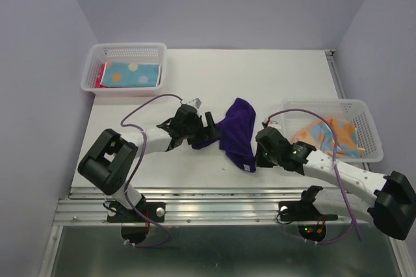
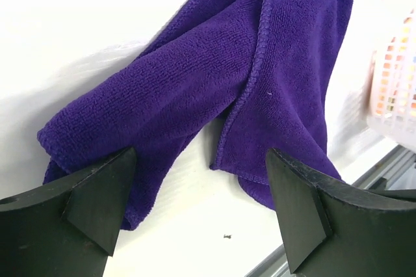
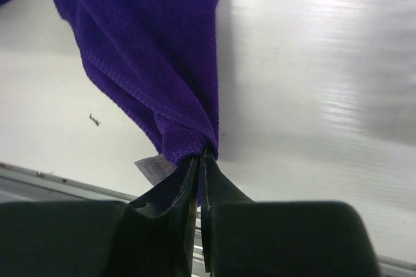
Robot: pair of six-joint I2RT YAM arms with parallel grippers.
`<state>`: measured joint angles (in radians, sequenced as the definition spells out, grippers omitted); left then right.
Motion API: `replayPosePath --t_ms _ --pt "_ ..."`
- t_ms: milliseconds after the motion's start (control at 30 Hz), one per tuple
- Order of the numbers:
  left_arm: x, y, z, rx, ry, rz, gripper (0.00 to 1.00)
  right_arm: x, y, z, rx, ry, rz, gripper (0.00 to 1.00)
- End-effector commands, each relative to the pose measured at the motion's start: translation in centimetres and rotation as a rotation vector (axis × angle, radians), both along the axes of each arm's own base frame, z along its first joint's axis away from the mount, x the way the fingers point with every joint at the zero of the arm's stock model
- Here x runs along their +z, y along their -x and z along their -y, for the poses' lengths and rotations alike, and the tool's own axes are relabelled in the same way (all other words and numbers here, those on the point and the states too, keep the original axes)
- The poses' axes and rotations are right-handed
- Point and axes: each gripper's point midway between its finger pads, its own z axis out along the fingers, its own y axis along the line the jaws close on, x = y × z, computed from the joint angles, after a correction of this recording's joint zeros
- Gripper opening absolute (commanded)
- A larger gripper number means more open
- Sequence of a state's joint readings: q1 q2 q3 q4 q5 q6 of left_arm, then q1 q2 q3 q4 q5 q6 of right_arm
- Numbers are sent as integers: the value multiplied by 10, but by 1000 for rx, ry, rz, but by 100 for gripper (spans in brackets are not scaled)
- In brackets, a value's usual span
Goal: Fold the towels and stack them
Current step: Flatten out the crumpled towel
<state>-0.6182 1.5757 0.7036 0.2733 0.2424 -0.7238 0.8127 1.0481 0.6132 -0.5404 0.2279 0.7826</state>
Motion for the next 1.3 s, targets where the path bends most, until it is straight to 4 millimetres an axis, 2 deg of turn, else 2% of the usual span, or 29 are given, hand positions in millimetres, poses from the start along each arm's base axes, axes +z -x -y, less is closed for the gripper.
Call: replayPosePath --t_ms 0,33,133,233,300,500,600,700,767,1067,1267 --pt "-3 19 -15 -16 -112 9 94 -7 12 -31 202 -104 -21 9" --pt "12 27 -3 -43 -90 45 94 -10 15 -36 238 -114 -28 9" --pt "35 35 7 -62 -61 89 94 -12 16 -39 266 -112 -37 9" --pt "37 41 10 -58 -59 88 94 -16 12 -32 229 -72 -37 9" --pt "25 45 10 -58 -76 51 94 -14 9 -29 208 -65 -25 8" --pt "11 48 19 -66 -108 19 90 -11 9 -22 173 -50 -17 8" --pt "-9 47 17 -43 -170 -25 81 -10 11 -20 168 -57 -10 8" --pt "-14 44 17 -17 -220 -35 73 -11 11 -19 164 -60 -11 8" --pt "-16 35 21 19 -252 -22 73 -11 12 -19 167 -61 -12 8" --pt "-37 38 13 68 -441 -50 64 -12 12 -18 165 -58 -7 8" --pt "-53 40 -1 118 -533 -82 43 -13 11 -17 168 -49 -8 8"
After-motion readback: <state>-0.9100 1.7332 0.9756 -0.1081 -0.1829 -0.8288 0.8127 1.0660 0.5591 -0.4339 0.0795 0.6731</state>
